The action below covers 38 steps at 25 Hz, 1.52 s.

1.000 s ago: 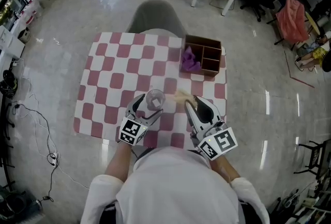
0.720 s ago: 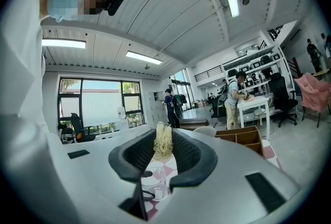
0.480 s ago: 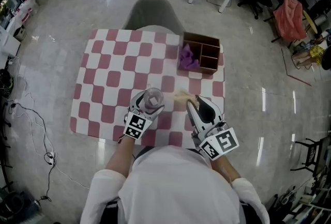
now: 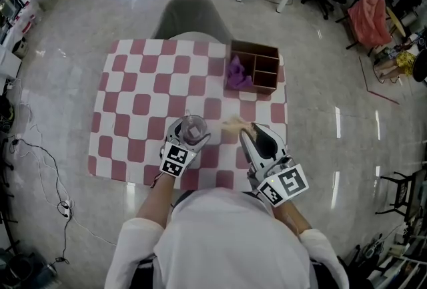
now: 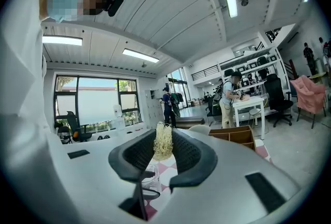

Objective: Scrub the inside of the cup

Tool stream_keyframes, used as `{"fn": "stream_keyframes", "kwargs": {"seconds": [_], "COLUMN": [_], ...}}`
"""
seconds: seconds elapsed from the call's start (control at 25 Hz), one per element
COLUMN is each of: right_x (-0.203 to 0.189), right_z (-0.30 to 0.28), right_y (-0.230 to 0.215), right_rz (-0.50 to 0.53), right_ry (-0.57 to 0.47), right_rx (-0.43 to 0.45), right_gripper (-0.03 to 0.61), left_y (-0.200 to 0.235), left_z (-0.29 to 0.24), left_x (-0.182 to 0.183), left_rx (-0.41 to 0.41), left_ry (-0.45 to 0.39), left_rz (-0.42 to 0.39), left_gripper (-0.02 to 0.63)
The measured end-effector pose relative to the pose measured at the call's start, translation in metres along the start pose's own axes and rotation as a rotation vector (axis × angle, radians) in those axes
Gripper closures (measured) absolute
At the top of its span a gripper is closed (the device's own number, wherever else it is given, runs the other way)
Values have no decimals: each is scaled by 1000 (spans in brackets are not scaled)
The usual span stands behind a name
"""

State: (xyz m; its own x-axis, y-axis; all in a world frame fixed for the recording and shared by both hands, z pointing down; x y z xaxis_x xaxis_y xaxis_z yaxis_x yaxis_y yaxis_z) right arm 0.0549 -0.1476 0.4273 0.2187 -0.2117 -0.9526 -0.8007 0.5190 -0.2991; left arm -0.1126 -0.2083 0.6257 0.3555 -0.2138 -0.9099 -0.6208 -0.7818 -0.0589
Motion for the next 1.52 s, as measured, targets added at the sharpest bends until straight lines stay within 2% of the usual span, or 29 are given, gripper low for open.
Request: {"fn": "stream_keyframes", "kwargs": {"seconds": [0.48,0.88,1.2,1.36,1.52], "right_x": [-1,5,14,21,29], "right_z": [-1,-2,-4,-7,-10], "right_y": [2,7,17,25,33], "right_rz": [-2,4,4,7,-2], "right_ry": [6,-6,-28,-42,-54], "right_rx": [13,40,85,121,165], "right_gripper": [471,471,471,471,471], "left_y": [0,-4,2,7,13], "left_z": [-1,4,26,39,52], "left_x": [0,4,40,64,86], "left_rx": [-10,-36,6,17,58], "left_ry": [34,92,83,44,61], "left_rz": [-18,-91,-179,-192,-215], "left_gripper": [235,235,235,235,235]}}
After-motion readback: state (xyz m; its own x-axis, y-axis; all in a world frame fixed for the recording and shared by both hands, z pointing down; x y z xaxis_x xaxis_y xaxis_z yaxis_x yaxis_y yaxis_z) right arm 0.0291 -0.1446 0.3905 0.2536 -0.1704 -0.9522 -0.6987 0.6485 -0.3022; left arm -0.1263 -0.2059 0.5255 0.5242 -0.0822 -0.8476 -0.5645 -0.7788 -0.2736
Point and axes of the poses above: the fingertips, and each gripper's own axes: z backward along the fingers, y to its left, x out of its top, the point moved 6 cm from there along z, backward along the fingers, and after that the axes turned 8 degrees about -z, right-handed, at the moved point
